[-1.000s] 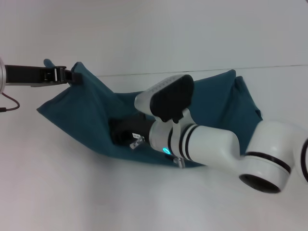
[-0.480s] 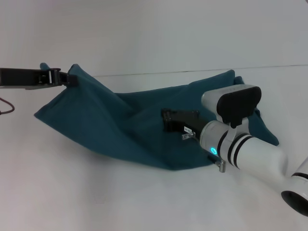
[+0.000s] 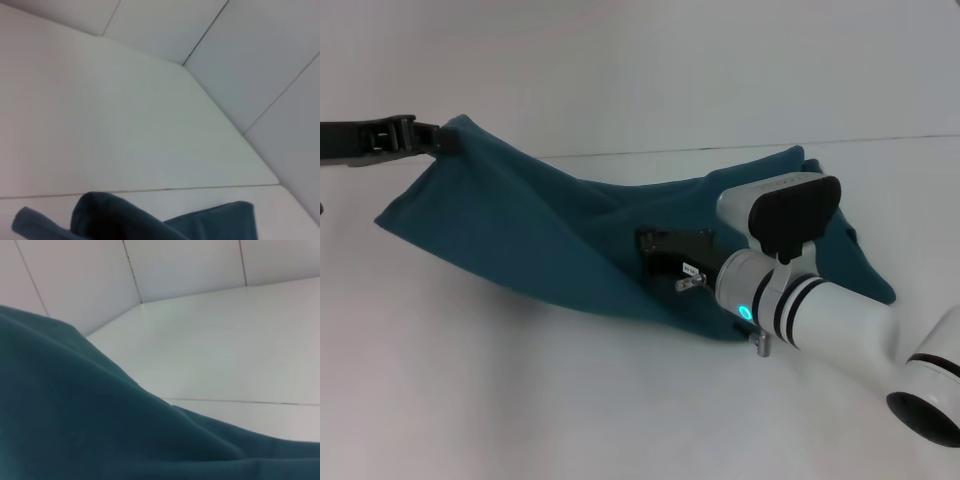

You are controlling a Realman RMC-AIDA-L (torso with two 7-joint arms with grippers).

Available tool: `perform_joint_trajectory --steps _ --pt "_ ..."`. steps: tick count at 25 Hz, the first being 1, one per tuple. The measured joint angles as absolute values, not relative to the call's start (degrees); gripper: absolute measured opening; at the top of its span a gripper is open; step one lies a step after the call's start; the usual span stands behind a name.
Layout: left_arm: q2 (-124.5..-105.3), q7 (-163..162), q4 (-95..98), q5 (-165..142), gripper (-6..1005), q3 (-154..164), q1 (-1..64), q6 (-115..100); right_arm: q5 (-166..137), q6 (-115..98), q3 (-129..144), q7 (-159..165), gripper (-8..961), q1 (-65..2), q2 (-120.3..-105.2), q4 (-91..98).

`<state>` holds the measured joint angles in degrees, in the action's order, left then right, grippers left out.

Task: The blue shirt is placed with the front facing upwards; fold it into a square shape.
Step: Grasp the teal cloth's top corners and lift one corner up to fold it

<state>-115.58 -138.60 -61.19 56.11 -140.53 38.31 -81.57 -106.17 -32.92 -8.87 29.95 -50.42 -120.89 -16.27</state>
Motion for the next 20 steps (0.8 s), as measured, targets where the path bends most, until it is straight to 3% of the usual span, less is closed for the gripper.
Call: perform_joint_trajectory --steps 20 --pt "-115.7 -137.77 -61.77 58.15 26 -140.54 37.93 -81.92 -111.62 -20.2 -8.96 30.37 62 -60.87 -121.38 -24.6"
